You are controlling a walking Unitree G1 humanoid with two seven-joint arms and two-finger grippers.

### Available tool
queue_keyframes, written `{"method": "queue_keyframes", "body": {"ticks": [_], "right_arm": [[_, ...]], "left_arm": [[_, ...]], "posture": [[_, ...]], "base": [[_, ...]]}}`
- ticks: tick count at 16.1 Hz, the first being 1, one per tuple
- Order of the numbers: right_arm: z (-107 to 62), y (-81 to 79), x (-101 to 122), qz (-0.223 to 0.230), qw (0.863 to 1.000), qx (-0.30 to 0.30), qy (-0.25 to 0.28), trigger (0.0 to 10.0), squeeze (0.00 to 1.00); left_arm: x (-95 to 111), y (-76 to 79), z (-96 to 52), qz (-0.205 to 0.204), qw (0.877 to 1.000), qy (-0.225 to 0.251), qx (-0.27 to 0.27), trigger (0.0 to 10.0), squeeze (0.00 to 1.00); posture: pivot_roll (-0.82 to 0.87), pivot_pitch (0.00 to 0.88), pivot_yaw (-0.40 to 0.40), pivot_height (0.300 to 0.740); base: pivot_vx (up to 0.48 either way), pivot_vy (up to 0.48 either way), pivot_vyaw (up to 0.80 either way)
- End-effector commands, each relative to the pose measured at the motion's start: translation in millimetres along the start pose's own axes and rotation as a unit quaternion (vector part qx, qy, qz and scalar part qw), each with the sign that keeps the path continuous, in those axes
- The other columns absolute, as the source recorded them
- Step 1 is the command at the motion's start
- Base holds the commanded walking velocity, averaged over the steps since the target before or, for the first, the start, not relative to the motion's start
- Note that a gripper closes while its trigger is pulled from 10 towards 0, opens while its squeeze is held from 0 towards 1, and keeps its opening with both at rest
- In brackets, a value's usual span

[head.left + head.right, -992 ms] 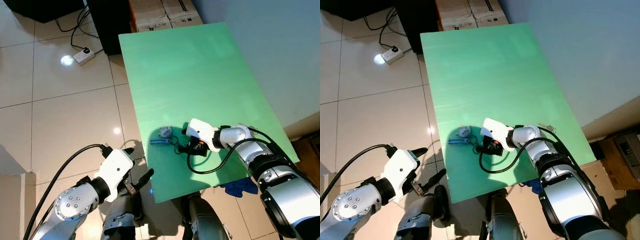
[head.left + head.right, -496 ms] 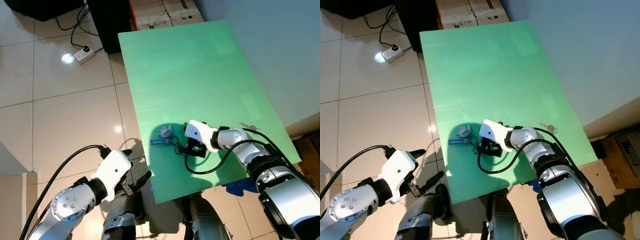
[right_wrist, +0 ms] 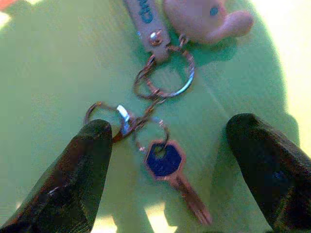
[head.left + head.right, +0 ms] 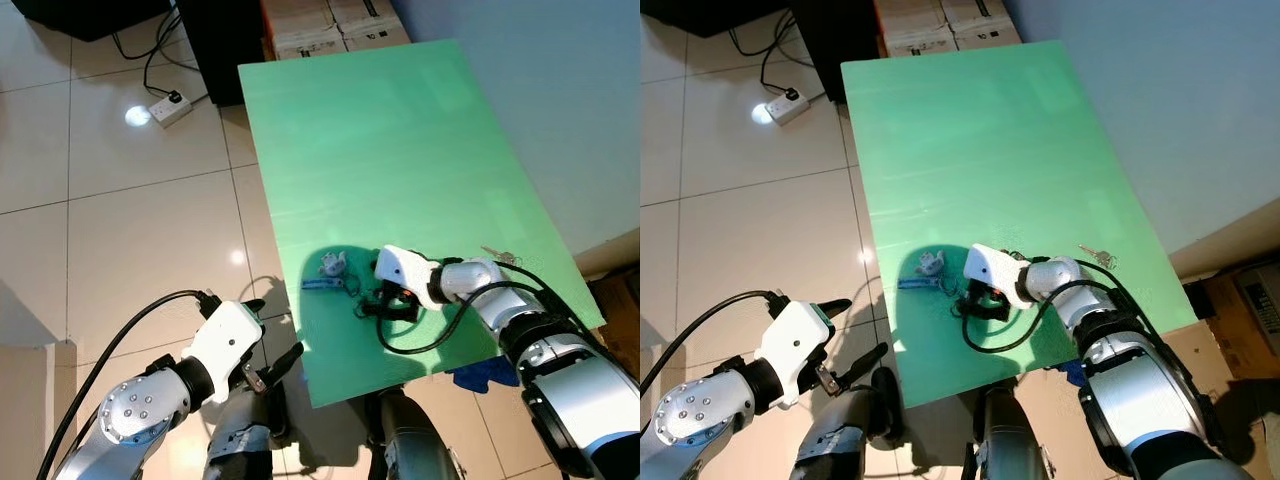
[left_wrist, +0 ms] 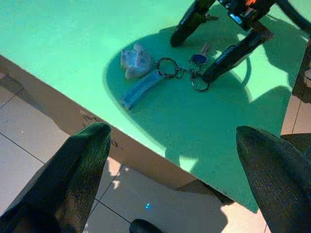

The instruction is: Hang keys on a hook

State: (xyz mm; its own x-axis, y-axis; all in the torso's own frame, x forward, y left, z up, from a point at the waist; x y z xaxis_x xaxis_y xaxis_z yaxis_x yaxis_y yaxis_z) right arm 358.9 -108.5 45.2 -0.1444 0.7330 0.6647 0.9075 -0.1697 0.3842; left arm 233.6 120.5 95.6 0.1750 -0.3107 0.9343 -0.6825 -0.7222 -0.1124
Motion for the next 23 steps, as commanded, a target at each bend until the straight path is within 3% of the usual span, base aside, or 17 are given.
{"method": "queue_keyframes", "body": {"ticks": [1,6,7,8,9,11,23], "right_arm": [[-1.0,-15.4,-14,0.021,0.999,0.024,-0.01,10.0,0.0],[-6.9,-15.4,-22,0.034,0.999,0.025,-0.018,10.0,0.0],[-7.9,-15.2,-23,0.036,0.999,0.027,-0.017,8.7,0.0],[-9.0,-16.4,-24,0.037,0.999,0.031,-0.018,4.7,0.0],[-9.3,-18.0,-25,0.039,0.998,0.036,-0.019,3.5,0.0],[-9.6,-19.3,-26,0.038,0.998,0.041,-0.02,0.0,0.0],[-10.7,-26.3,-32,0.033,0.997,0.062,-0.035,0.0,0.0]], "left_arm": [[-3,3.1,-3.6,-0.004,1.0,-0.009,-0.007,10.0,0.0],[-5,1.9,-2.9,-0.003,1.0,-0.012,-0.009,10.0,0.0],[-5,2.1,-2.7,-0.003,1.0,-0.012,-0.01,10.0,0.0],[-5,2.4,-1.9,-0.002,1.0,-0.012,-0.01,10.0,0.0],[-6,2.7,-1.4,-0.002,1.0,-0.012,-0.011,10.0,0.0],[-5,2.9,-1.0,-0.001,1.0,-0.012,-0.011,10.0,0.0],[-3,5.6,-2.0,0.0,1.0,-0.009,-0.011,10.0,0.0]], "posture": [[0.03,0.386,0.006,0.74],[0.02,0.387,0.011,0.74],[0.02,0.386,0.011,0.74],[0.02,0.384,0.012,0.74],[0.02,0.382,0.012,0.74],[0.02,0.379,0.011,0.74],[0.02,0.365,0.006,0.74]], "base": [[0.0,0.0,0.0],[0.0,0.0,0.0],[0.0,0.0,0.0],[0.0,0.0,0.0],[0.0,0.0,0.0],[0.0,0.0,0.0],[0.0,0.0,0.0]]}}
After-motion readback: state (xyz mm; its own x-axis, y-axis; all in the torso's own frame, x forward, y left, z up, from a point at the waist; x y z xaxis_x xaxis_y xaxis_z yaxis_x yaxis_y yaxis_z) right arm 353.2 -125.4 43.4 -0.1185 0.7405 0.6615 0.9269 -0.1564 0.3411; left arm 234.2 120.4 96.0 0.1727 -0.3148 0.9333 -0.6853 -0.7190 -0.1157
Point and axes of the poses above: a point about 5 cm out from each wrist's last joint towards the gripper, its own z axis pointing out of the wrist towards the gripper, its own x axis along the axis of the wrist's last joint, y = z × x, the point moved 5 cm from there along z, pointing out of the wrist towards the gripper, and after that the axes turned 6 degrees about -z, right-handed, at the moved point
